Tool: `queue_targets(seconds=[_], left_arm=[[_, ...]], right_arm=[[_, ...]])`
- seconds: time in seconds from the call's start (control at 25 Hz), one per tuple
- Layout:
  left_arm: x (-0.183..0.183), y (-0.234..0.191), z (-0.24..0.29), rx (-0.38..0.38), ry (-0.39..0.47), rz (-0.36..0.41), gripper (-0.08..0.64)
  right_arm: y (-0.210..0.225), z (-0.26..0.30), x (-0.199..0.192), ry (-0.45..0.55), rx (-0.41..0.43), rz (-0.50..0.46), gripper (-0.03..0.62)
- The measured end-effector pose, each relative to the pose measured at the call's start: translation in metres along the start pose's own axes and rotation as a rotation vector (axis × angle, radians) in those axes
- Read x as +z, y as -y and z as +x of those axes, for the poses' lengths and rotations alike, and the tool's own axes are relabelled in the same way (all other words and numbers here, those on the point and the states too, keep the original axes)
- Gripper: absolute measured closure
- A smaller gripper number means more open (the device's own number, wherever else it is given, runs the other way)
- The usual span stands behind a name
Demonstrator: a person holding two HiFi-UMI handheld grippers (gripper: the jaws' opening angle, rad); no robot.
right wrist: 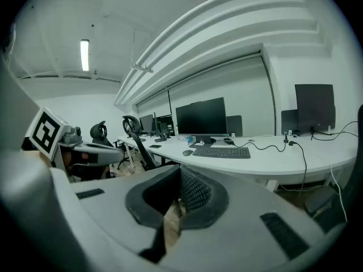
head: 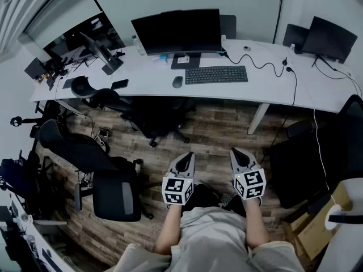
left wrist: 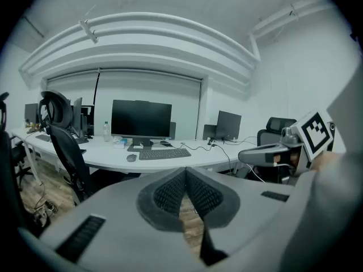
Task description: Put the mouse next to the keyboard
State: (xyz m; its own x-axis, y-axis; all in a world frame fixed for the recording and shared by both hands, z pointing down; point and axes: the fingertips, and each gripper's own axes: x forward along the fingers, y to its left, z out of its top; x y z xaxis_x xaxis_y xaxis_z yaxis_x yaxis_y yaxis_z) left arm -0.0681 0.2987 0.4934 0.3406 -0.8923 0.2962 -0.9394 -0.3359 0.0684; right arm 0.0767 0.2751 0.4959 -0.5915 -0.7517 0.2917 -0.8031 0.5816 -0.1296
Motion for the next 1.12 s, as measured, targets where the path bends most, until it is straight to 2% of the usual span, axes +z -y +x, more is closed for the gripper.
queue_targets(seconds=[0.2, 0.4, 0.64, 0.72, 0.84, 1.0, 1.12], left_arm=[[0.002, -0.002, -0.002, -0.013, 0.002, -0.001, 0.538], [0.003, -0.003, -0.001, -0.052, -0.012, -0.043, 0.538], [0.007, -0.003, 0.004, -0.017, -0.013, 0.008, 0.532], [0.006, 0.000, 0.004, -0.021, -0.013, -0.001, 0.520], [0.001, 0.000, 0.001, -0.018, -0.027, -0.003, 0.458], [-0.009, -0.005, -0.003, 0.010, -0.047, -0.011, 0.410], [-0.017, -0.011, -0.007, 0.035, -0.067, -0.037, 0.394]], right_arm=[[-0.004, 0.001, 0.002, 0.010, 0.000, -0.009, 0.586], [0.001, -0.002, 0.006, 0.050, -0.031, 0.025, 0.585], [0.008, -0.009, -0.001, 0.040, -0.050, 0.026, 0.583], [0.008, -0.007, -0.009, -0.001, -0.039, 0.023, 0.517], [0.007, -0.008, -0.016, -0.015, -0.023, 0.040, 0.504], [0.009, -0.008, -0.017, 0.011, -0.007, 0.064, 0.461], [0.012, -0.009, -0.018, 0.038, -0.003, 0.139, 0.448]])
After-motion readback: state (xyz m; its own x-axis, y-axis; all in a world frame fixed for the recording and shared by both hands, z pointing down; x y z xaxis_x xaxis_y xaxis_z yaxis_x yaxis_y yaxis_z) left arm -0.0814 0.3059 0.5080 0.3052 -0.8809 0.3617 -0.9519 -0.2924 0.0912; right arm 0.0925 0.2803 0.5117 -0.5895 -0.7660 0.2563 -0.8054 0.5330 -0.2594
